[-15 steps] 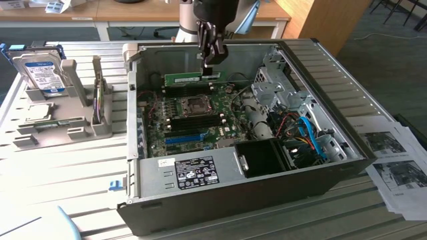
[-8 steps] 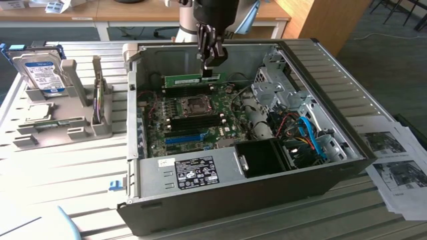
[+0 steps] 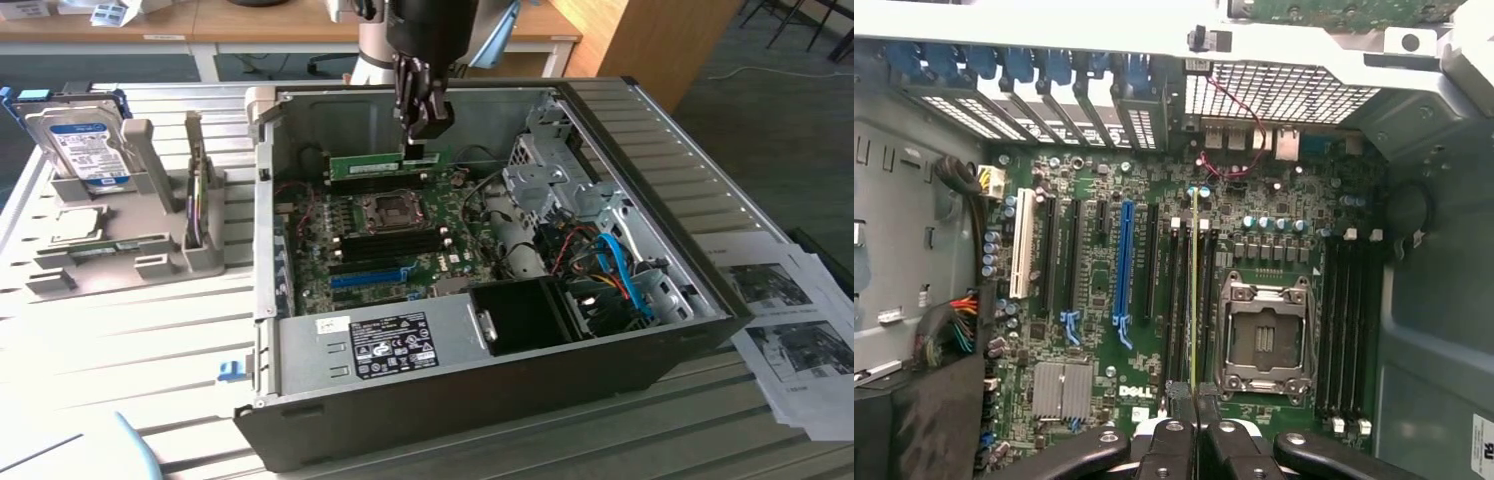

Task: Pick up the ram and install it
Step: 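Insert the ram into the slot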

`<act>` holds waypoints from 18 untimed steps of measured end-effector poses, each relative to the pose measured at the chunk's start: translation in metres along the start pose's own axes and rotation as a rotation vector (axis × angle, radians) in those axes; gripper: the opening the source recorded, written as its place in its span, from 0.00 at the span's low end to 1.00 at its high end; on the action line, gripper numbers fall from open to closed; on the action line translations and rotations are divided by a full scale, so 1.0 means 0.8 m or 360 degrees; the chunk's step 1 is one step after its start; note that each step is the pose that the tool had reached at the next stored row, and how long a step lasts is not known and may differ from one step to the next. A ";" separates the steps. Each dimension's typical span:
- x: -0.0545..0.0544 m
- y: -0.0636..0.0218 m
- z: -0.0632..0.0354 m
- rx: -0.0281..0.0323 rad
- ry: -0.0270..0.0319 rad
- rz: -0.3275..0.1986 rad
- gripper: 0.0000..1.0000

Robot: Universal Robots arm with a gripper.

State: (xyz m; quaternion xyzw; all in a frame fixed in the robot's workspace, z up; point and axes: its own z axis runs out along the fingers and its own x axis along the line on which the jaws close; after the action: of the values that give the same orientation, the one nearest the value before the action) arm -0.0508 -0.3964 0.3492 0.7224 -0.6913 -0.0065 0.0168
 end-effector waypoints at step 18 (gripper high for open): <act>0.000 -0.001 0.019 -0.00002 0.00049 0.0000 0.11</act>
State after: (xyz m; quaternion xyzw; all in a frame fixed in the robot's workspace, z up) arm -0.0509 -0.3964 0.3339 0.7223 -0.6913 -0.0054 0.0178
